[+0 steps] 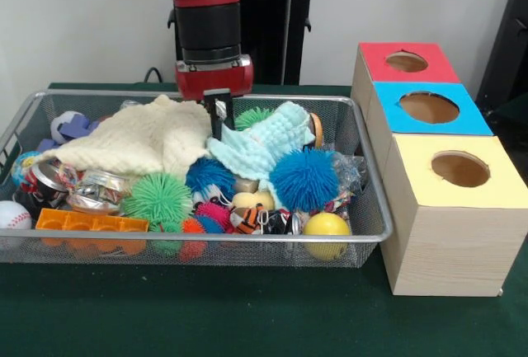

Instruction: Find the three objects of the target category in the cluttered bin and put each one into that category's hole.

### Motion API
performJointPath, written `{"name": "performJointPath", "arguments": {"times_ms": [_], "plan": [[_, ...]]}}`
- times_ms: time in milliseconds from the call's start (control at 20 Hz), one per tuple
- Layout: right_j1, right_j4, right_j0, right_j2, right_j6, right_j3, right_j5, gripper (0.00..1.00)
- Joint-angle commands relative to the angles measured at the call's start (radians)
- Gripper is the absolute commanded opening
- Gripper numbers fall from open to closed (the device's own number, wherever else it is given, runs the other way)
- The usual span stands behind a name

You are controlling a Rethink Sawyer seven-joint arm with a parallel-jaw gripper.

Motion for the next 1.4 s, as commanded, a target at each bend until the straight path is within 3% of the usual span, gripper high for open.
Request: {"name": "performJointPath", "arguments": {"times_ms": [50,950,1400], "plan": [[-0.07,-0.064,-0.12,0.245,-0.207,-0.121,0.202,0.0],[-0.076,-0.082,-0.335,0.535,-0.485,-0.215,0.628,0.0],[-0.102,-0.078,-0.392,0.609,-0.608,-0.283,0.82,0.0]]}}
